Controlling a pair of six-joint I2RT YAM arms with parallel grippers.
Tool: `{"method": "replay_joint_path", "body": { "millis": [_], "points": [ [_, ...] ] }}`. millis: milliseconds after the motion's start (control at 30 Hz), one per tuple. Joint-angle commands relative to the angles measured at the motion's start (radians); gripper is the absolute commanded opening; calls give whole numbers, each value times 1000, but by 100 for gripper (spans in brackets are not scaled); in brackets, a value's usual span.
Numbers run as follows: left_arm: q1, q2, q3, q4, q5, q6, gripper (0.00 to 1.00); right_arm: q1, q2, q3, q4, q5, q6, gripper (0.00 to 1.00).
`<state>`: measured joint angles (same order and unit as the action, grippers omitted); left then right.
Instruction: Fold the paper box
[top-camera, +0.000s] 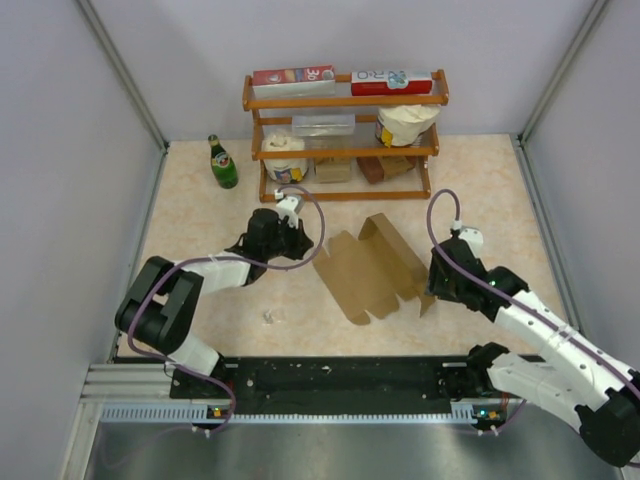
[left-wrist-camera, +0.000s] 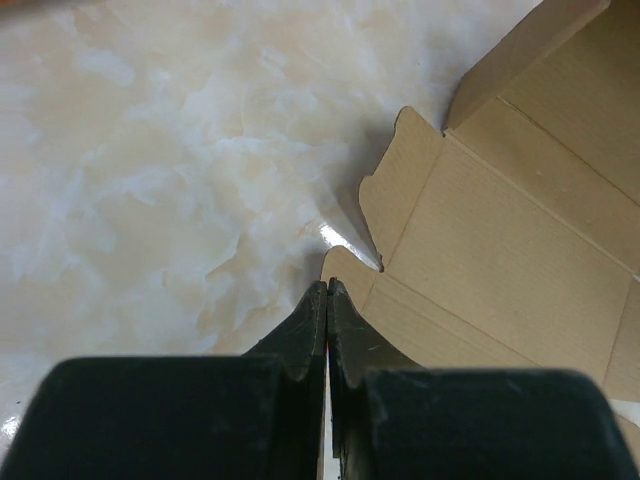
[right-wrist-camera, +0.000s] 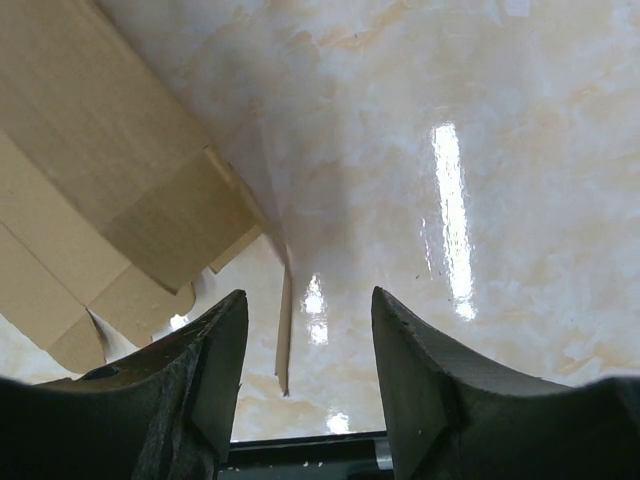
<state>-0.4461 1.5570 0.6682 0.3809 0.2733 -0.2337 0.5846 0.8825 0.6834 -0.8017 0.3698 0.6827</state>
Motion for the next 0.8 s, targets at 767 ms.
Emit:
{"method": "replay_joint_path", "body": {
  "millis": [767],
  "points": [
    [53,202,287,9,87,7,0,-9,32,-33,70,-78,28,42]
  ]
}}
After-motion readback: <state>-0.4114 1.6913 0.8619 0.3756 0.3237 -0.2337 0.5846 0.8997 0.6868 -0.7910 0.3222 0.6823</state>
